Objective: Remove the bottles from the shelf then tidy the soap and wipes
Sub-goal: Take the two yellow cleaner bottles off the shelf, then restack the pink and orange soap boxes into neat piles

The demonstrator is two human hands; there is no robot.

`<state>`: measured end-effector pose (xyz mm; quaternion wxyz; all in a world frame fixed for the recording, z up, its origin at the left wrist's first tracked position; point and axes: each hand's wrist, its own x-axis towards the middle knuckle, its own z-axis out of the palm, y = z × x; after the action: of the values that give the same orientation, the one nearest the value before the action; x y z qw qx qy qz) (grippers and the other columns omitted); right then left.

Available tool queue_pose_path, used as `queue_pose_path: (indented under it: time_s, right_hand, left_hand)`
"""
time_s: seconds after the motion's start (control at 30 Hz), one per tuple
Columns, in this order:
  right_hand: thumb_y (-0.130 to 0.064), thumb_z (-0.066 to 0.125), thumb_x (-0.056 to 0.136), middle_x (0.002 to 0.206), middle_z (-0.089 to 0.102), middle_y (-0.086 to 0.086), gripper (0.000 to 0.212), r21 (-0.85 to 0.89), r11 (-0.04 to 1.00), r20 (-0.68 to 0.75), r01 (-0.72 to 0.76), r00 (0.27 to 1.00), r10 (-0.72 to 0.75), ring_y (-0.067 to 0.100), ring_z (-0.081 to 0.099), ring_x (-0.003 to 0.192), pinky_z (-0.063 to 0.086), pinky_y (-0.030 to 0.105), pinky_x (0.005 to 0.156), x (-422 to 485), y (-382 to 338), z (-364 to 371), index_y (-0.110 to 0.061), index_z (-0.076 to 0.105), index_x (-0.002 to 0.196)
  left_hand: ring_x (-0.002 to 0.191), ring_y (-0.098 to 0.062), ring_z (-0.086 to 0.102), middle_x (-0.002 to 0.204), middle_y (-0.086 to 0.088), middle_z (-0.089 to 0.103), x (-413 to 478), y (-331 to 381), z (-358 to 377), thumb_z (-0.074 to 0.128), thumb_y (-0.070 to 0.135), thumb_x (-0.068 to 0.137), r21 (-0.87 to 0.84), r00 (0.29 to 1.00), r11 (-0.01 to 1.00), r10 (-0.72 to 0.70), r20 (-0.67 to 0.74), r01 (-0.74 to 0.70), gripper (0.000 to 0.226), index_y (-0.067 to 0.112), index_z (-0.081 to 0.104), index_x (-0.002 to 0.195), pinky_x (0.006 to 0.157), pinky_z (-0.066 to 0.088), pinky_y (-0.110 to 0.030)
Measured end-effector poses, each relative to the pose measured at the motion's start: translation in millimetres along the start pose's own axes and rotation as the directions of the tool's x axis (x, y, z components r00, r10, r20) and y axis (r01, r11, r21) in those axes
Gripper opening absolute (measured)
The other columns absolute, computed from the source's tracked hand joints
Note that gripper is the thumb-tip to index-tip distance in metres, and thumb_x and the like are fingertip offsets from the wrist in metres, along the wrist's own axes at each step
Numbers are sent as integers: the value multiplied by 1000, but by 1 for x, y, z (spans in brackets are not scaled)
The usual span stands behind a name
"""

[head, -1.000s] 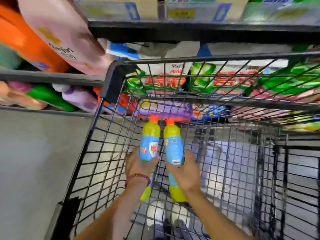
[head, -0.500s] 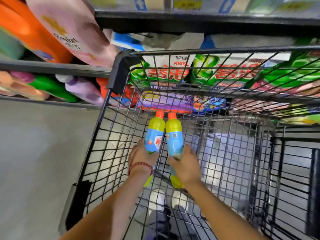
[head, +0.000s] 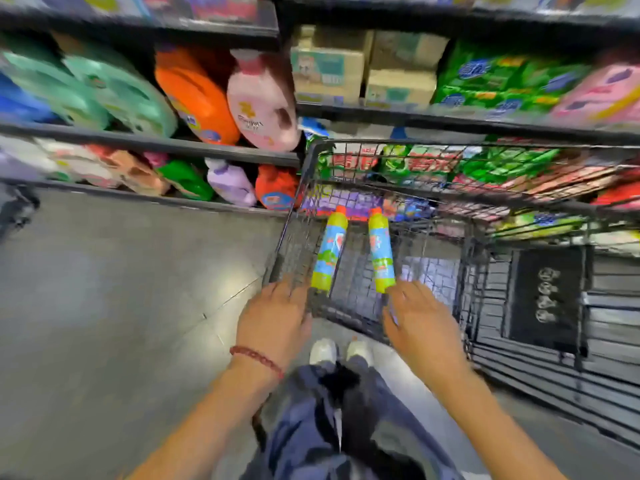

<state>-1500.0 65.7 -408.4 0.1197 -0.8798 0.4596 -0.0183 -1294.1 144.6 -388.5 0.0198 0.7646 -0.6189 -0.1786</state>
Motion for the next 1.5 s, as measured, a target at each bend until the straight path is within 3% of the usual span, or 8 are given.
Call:
queue_pose_path:
  time_s: [0.13,0.3,0.63,0.73,0.9,1.13,1.3,1.5]
  right_hand:
    - [-11,78,61,86,63,6,31,-42,997,-96,70,993,-74,29,58,77,48,37,62,-60,-30,-28,-9,63,89]
    - [-12,72,62,78,59,5,22,-23,996,-121,85,989,-88,31,57,70,47,33,53,-115,-53,-25,-11,61,81]
    - [-11,83,55,82,65,9,37,-1,969,20,248,969,-248,32,63,74,51,36,53,-157,-96,-5,-7,65,87]
    - [-11,81,57,84,67,10,33,48,935,1,350,936,-351,32,64,76,54,34,57,-153,-131,3,-6,67,87]
    - [-24,60,67,87,66,5,25,96,842,22,531,845,-535,28,63,77,53,31,57,-117,-223,23,-10,66,86]
    - [-19,72,70,92,67,6,26,147,722,72,676,721,-689,29,65,82,54,34,58,-35,-383,54,-8,67,93]
    - [-21,64,71,89,67,8,24,161,685,85,710,682,-727,31,65,79,55,38,56,18,-460,65,-8,67,91]
    - [-21,61,69,80,66,11,21,155,765,53,625,768,-638,34,64,71,55,39,54,123,-519,79,-5,66,81]
  left_hand:
    - [70,-28,67,79,-6,69,-77,11,-6,38,35,66,27,999,999,43,24,-44,44,12,71,83,56,58,-35]
    - [67,-25,67,77,-2,68,-141,17,0,39,38,65,-2,1000,1000,-20,-23,20,42,16,71,83,57,58,-33]
    - [58,-26,65,69,-2,68,-252,2,21,57,42,66,-121,890,890,-450,-72,440,33,17,72,80,47,51,-27]
    - [54,-25,64,65,0,65,-288,-20,22,45,45,66,-124,843,840,-536,-41,528,37,19,70,76,43,48,-24]
    - [61,-29,66,72,-4,69,-335,-85,27,41,48,73,-229,721,705,-693,-18,671,47,15,71,87,48,54,-33]
    - [60,-27,66,71,-4,69,-360,-222,-15,44,47,71,-288,544,544,-834,-89,788,45,15,72,86,48,52,-29]
    - [63,-26,65,72,-2,68,-342,-320,-63,44,46,70,-271,548,558,-828,-120,784,46,14,72,88,51,52,-33]
    - [56,-21,62,66,0,65,-260,-437,-113,48,40,74,-321,598,630,-775,-205,707,37,14,71,83,48,51,-29]
